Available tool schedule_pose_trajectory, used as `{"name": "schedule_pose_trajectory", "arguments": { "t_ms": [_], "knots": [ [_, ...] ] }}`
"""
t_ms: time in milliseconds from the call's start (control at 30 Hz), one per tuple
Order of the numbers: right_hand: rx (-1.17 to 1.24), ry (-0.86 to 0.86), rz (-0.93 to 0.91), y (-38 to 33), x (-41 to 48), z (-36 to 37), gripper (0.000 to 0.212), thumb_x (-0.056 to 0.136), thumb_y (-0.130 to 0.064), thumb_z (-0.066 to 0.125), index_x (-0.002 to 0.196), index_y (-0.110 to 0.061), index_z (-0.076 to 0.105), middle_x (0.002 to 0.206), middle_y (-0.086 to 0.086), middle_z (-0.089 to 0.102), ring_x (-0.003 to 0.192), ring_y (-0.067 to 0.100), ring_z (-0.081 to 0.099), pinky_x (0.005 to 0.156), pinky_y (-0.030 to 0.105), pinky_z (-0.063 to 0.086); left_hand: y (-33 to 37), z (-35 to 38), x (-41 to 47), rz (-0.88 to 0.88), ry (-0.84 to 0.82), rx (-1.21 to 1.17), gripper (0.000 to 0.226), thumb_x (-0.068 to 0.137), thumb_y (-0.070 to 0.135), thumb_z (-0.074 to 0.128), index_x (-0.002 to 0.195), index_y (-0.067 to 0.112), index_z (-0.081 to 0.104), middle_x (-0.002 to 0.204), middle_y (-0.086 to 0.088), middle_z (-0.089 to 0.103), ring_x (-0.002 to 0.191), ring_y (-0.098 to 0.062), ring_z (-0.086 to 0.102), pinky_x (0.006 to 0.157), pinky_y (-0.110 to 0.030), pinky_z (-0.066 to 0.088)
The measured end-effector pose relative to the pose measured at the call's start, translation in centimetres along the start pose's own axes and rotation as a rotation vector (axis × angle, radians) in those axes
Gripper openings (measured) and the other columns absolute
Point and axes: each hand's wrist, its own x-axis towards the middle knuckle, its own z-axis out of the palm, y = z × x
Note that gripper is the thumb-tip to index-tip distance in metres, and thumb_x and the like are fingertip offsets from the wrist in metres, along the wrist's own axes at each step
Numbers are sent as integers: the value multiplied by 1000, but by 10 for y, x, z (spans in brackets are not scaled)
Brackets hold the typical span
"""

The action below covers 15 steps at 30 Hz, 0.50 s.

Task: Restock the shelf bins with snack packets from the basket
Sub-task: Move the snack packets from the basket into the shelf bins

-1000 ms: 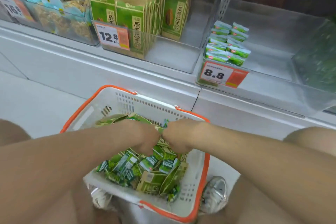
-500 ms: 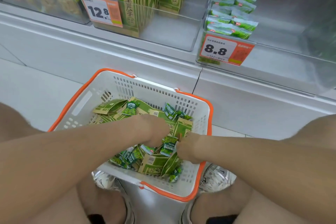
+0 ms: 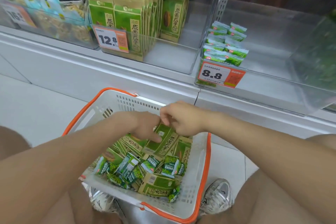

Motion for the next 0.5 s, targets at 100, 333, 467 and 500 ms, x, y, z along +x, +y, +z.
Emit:
{"name": "schedule_pose_trajectory", "arguments": {
  "t_ms": [100,333,467,500],
  "knots": [
    [155,236,4,-4,-5,-26,29,79,6,55,91,-20,58,72,-2,61,66,13,53,61,24,42,-14,-24,-12,38,203,-232,37,101,45,65,104,8,64,93,-5,66,82,-21,60,74,-34,48],
    [-237,483,-92,-10,-19,-48,63,74,12,57,126,-22,50,137,0,46,116,25,52,76,33,38,-25,-54,-46,64,378,-957,29,111,32,50,112,11,70,93,-2,80,83,-20,78,66,-35,63],
    [-204,531,-144,-13,-19,-47,62,81,1,69,132,-26,47,138,-6,48,128,20,49,95,42,48,-16,-59,-48,24,554,-1022,37,114,31,42,97,11,68,75,0,74,66,-13,70,59,-27,55],
    [-203,574,-158,-14,-18,-49,56,84,-5,71,131,-27,49,132,-7,52,124,20,51,95,44,48,-15,-58,-48,12,585,-1042,39,114,30,41,92,12,67,67,4,71,59,-10,66,57,-23,51]
  ]
}}
